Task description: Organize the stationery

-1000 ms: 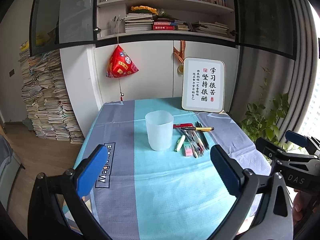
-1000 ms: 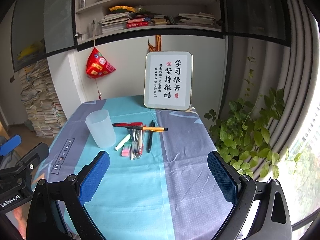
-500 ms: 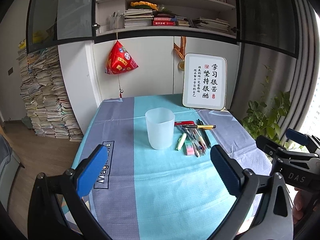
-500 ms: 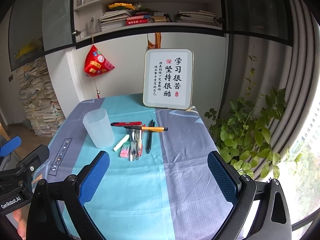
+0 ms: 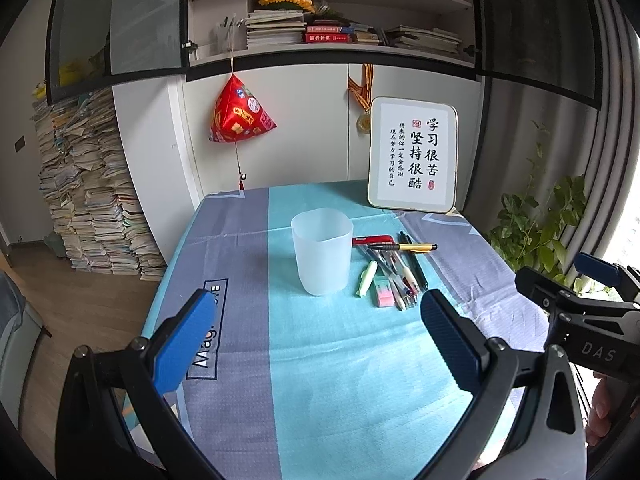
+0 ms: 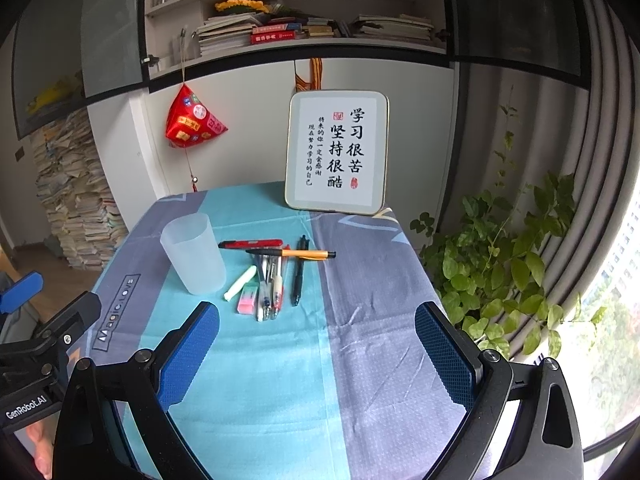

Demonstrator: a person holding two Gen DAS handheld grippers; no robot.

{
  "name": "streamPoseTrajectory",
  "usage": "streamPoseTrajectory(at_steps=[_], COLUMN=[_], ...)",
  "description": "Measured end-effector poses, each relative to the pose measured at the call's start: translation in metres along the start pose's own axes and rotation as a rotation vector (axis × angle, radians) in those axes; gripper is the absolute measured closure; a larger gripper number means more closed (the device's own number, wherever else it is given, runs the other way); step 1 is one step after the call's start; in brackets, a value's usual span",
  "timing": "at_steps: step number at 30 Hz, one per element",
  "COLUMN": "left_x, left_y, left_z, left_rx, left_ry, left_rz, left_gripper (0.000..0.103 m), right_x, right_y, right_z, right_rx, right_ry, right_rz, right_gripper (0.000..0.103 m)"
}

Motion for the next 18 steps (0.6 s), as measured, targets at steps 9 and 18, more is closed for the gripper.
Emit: streamPoseTrajectory(at_steps=[9, 18], left_x=[0.001, 0.004], left_y=[0.004, 0.006], left_z=[0.018, 0.059], left_rx=[-0.005, -0.006], left_ry=[0.029, 0.087], left_rz=[-0.008, -0.034], left_gripper=[0.001, 0.001], right_x=[0.002, 0.006], right_y=[0.002, -0.001], right_z=[0.017, 0.046], right_rx=[0.002, -0.004], right_ry=[0.029, 0.085], right_rz=[-0.002, 0.006], right_gripper=[0.005, 0.005])
Point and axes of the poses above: each gripper's, at about its wrist camera, not at the fingertips, and z roughly the way its jaws point, y to its left, x to its underside, the point moved 5 cm from there along z, roughly the way its jaws point, and after that the axes turned 8 degrees about -z, right-handed, at the moved point
